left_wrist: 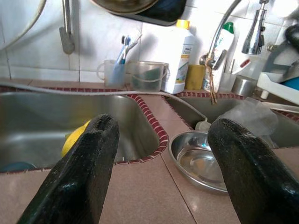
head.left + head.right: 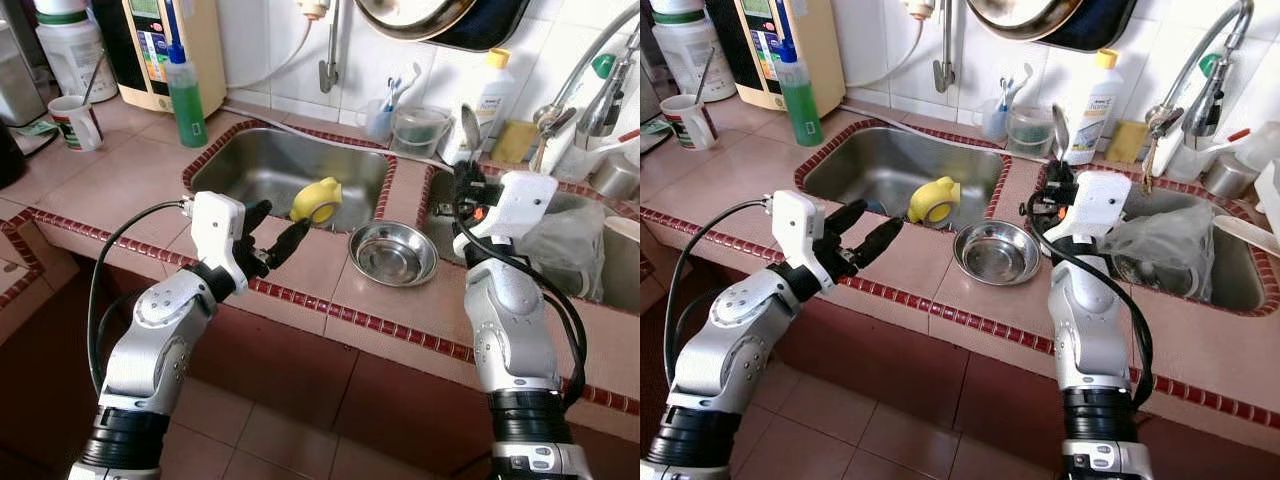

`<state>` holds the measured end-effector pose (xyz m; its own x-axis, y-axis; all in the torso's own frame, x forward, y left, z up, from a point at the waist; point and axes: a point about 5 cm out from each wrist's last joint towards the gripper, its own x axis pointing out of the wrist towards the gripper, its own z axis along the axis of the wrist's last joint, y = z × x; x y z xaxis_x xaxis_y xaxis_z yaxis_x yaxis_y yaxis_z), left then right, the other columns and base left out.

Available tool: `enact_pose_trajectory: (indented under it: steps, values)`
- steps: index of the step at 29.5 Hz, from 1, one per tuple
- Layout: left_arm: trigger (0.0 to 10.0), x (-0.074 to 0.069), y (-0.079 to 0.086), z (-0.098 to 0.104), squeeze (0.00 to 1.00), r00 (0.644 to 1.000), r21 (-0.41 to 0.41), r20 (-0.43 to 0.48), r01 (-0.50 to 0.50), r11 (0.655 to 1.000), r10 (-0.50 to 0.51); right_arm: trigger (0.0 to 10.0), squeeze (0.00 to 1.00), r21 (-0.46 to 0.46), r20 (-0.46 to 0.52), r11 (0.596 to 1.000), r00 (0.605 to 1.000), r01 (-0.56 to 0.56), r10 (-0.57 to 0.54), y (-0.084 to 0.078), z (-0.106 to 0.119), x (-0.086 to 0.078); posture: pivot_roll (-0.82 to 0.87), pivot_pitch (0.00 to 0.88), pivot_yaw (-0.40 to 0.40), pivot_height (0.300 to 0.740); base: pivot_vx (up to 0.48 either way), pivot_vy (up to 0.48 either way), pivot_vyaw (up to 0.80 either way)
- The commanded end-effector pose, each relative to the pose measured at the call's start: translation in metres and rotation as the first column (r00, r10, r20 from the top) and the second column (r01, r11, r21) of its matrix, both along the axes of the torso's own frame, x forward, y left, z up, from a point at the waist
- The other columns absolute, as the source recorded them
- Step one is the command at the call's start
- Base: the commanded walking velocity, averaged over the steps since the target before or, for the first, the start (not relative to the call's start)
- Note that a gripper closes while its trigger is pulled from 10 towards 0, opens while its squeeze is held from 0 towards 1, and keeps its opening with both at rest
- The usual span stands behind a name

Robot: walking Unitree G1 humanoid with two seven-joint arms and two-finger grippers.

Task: Kitchen organization

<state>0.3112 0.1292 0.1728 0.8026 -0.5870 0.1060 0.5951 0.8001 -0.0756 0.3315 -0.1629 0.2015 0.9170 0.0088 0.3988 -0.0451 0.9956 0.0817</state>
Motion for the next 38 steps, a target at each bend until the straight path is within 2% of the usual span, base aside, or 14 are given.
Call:
enact_pose_trajectory:
  steps: [1, 4, 7, 10, 14, 20, 23, 25, 38]
  values:
    - [10.0, 0.005, 0.002, 0.005, 0.00, 1.000, -0.017, 0.015, -0.020, 1.000, 0.021, 10.0, 0.00, -0.034, 0.040, 0.999, 0.999, 0.019, -0.018, -0.001, 0.003, -0.004, 0.09, 0.000, -0.048, 0.740, 0.000, 0.000, 0.00]
    - [10.0, 0.008, 0.005, 0.006, 0.00, 0.999, -0.048, 0.014, -0.051, 0.998, 0.052, 10.0, 0.00, -0.072, 0.079, 0.997, 0.997, 0.019, -0.014, -0.001, 0.001, -0.007, 0.09, 0.000, -0.048, 0.740, 0.000, 0.000, 0.00]
    - [10.0, 0.009, 0.009, 0.005, 0.00, 0.996, -0.041, 0.019, -0.086, 0.995, 0.087, 10.0, 0.00, -0.126, 0.085, 0.992, 0.996, 0.026, -0.015, -0.001, -0.003, -0.011, 0.09, 0.000, -0.047, 0.740, 0.000, 0.000, 0.00]
    - [10.0, 0.009, 0.011, 0.000, 0.00, 0.992, -0.011, 0.056, -0.116, 0.993, 0.117, 10.0, 0.00, -0.122, 0.073, 0.992, 0.997, 0.043, -0.035, -0.003, -0.010, -0.015, 0.09, 0.000, -0.047, 0.740, 0.000, 0.000, 0.00]
    - [10.0, 0.009, 0.014, -0.009, 0.00, 0.989, 0.003, 0.036, -0.144, 0.990, 0.144, 10.0, 0.00, -0.134, 0.063, 0.989, 0.996, 0.068, -0.060, -0.004, -0.018, -0.019, 0.09, 0.000, -0.048, 0.740, 0.000, 0.000, 0.00]
    - [10.0, 0.010, 0.018, -0.018, 0.00, 0.978, -0.033, 0.054, -0.201, 0.979, 0.202, 10.0, 0.00, -0.132, 0.046, 0.989, 0.997, 0.070, -0.065, 0.002, -0.031, -0.025, 0.10, 0.000, -0.043, 0.740, 0.000, 0.000, 0.00]
    - [10.0, 0.010, 0.013, -0.019, 0.00, 0.981, -0.022, 0.057, -0.183, 0.983, 0.184, 10.0, 0.00, -0.140, 0.041, 0.988, 0.997, 0.072, -0.067, 0.005, -0.034, -0.026, 0.09, 0.000, -0.043, 0.740, 0.000, 0.000, 0.00]
    - [10.0, 0.011, 0.012, -0.018, 0.00, 0.983, -0.044, 0.053, -0.173, 0.984, 0.175, 10.0, 0.00, -0.135, 0.036, 0.988, 0.997, 0.074, -0.070, 0.005, -0.035, -0.026, 0.09, 0.000, -0.041, 0.740, 0.000, 0.000, 0.00]
    - [10.0, 0.013, 0.007, -0.016, 0.00, 0.989, 0.004, 0.070, -0.132, 0.991, 0.131, 10.0, 0.00, -0.145, 0.028, 0.987, 0.998, 0.065, -0.061, 0.011, -0.040, -0.027, 0.09, 0.000, -0.034, 0.740, 0.000, 0.290, 0.00]
